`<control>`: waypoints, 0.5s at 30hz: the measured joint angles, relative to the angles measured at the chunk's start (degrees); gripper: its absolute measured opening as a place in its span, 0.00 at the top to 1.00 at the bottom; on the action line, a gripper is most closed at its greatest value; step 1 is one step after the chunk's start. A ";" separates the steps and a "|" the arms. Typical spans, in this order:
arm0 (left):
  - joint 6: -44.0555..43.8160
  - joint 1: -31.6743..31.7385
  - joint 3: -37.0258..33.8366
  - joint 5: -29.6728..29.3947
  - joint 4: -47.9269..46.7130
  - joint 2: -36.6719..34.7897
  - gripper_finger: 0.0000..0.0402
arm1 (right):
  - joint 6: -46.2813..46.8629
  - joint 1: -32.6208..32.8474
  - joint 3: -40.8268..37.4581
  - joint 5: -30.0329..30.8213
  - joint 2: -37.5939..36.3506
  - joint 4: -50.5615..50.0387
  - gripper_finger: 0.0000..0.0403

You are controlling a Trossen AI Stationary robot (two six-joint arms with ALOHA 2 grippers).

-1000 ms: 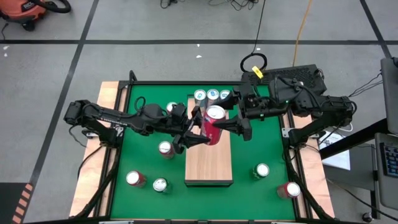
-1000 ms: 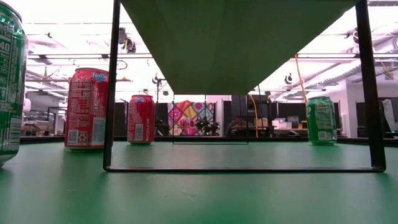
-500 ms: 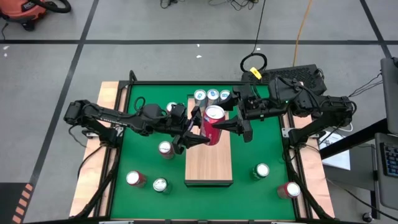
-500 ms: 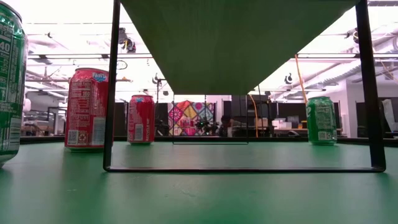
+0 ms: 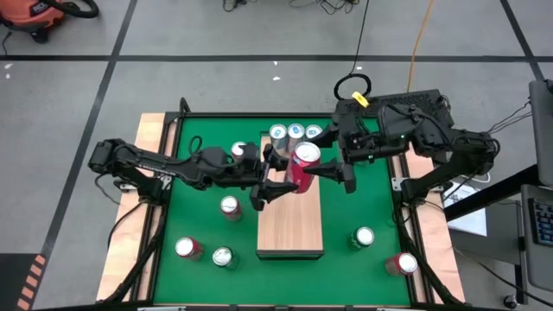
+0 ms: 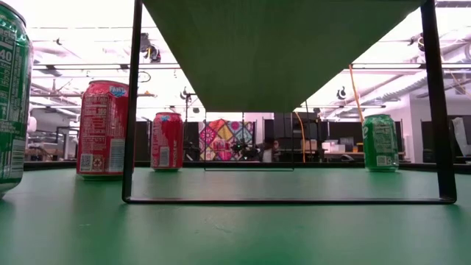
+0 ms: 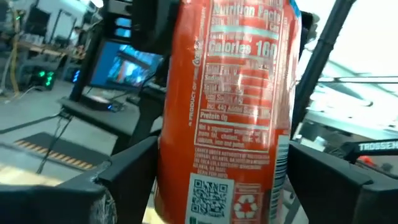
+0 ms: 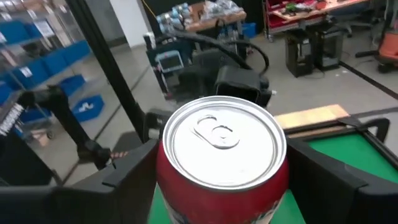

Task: Place canned beverage on shelf
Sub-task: Put the orange soda can on the shelf

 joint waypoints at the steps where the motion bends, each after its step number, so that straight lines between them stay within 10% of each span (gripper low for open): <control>1: -0.19 0.00 0.04 -0.55 -0.83 -0.08 0.17 | 0.00 -0.04 -0.03 0.23 -0.38 -1.08 0.27; 15: -0.39 0.00 0.09 -9.47 -16.33 -6.10 0.17 | -0.76 0.05 -6.86 6.33 -7.45 -11.35 0.28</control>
